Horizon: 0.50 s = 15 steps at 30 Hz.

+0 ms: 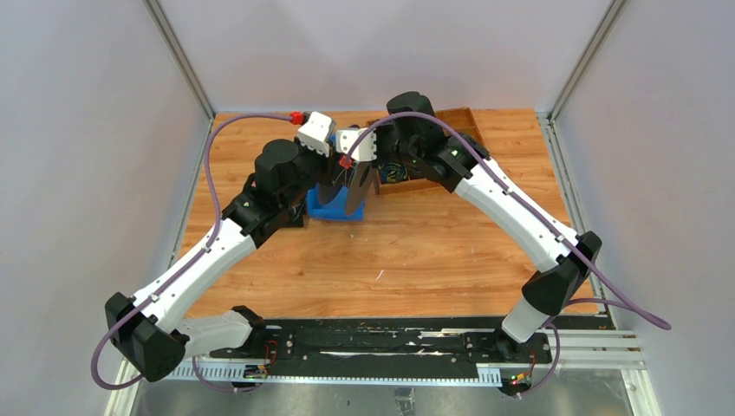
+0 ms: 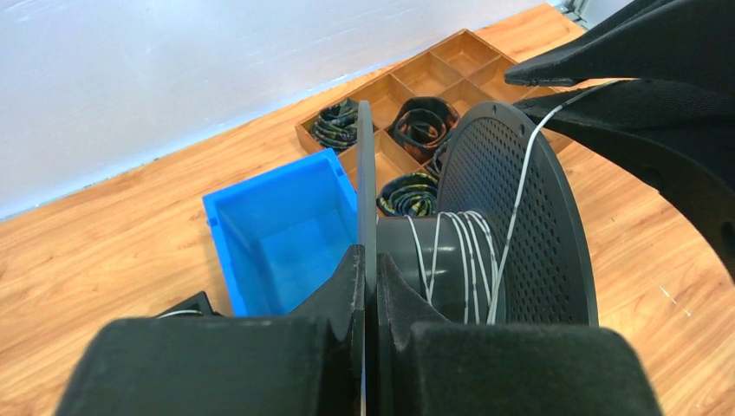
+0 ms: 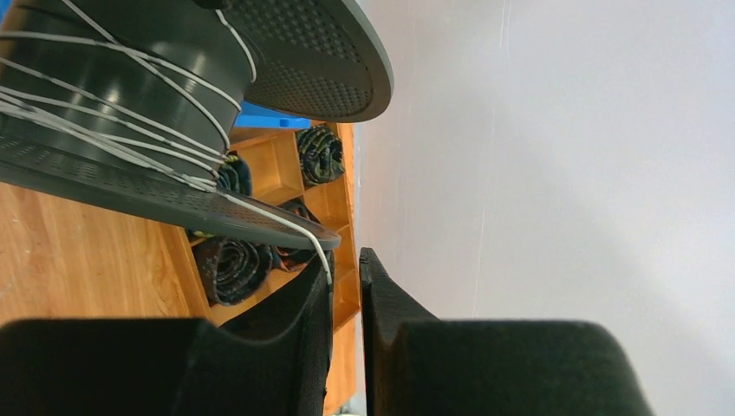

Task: Wrap the cables
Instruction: Wrap the cable around the cable reel.

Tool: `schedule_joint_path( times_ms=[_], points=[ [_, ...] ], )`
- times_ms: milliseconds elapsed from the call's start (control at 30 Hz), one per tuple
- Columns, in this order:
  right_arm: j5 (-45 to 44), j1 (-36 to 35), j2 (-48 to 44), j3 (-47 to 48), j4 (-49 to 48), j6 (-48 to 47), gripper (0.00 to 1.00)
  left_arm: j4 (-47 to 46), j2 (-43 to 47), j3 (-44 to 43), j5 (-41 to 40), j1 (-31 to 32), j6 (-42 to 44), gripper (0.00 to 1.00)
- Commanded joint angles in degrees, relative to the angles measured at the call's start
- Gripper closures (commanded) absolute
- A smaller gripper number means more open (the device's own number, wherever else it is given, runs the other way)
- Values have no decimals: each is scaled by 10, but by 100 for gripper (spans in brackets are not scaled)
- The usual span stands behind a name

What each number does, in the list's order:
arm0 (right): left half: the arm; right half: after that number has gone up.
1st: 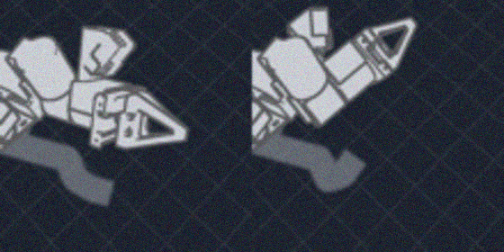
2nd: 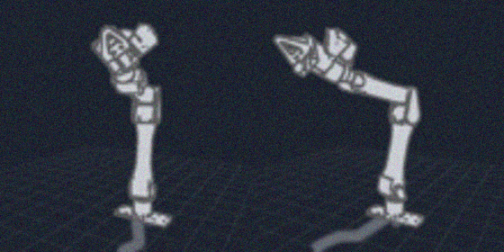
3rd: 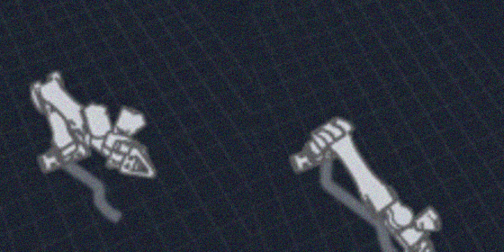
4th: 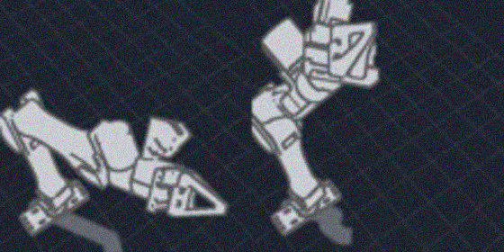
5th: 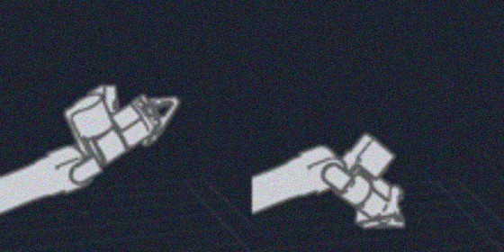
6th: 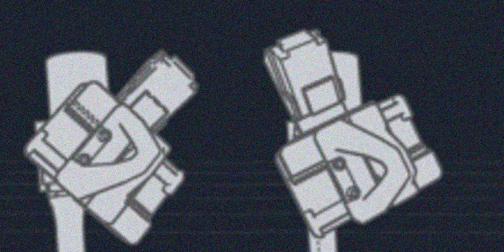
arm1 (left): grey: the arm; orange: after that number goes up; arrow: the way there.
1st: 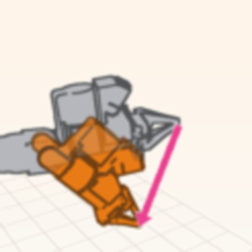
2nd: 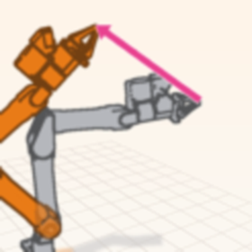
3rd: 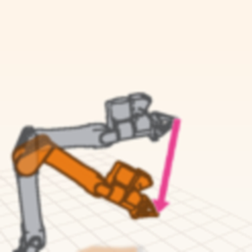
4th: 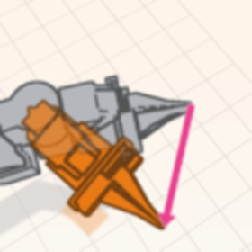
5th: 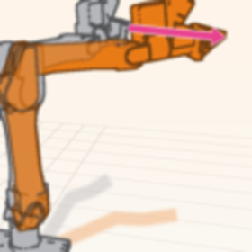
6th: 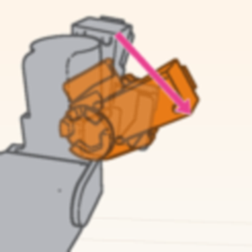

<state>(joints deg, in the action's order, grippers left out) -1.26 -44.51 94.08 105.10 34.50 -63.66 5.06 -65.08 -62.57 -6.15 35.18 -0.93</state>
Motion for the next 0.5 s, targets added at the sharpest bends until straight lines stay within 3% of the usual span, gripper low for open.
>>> schedule_joint_path(
  times_ms=[0,133,467],
  points=[
    [-101,16,-7,-8,-36,-70,83,-12,11,1,36,10,4,100],
    [-128,8,-6,-26,-30,-129,82,-13,10,1,38,10,3,100],
    [-149,6,-3,-29,-45,-146,78,-15,16,6,37,10,2,100]
  ],
)
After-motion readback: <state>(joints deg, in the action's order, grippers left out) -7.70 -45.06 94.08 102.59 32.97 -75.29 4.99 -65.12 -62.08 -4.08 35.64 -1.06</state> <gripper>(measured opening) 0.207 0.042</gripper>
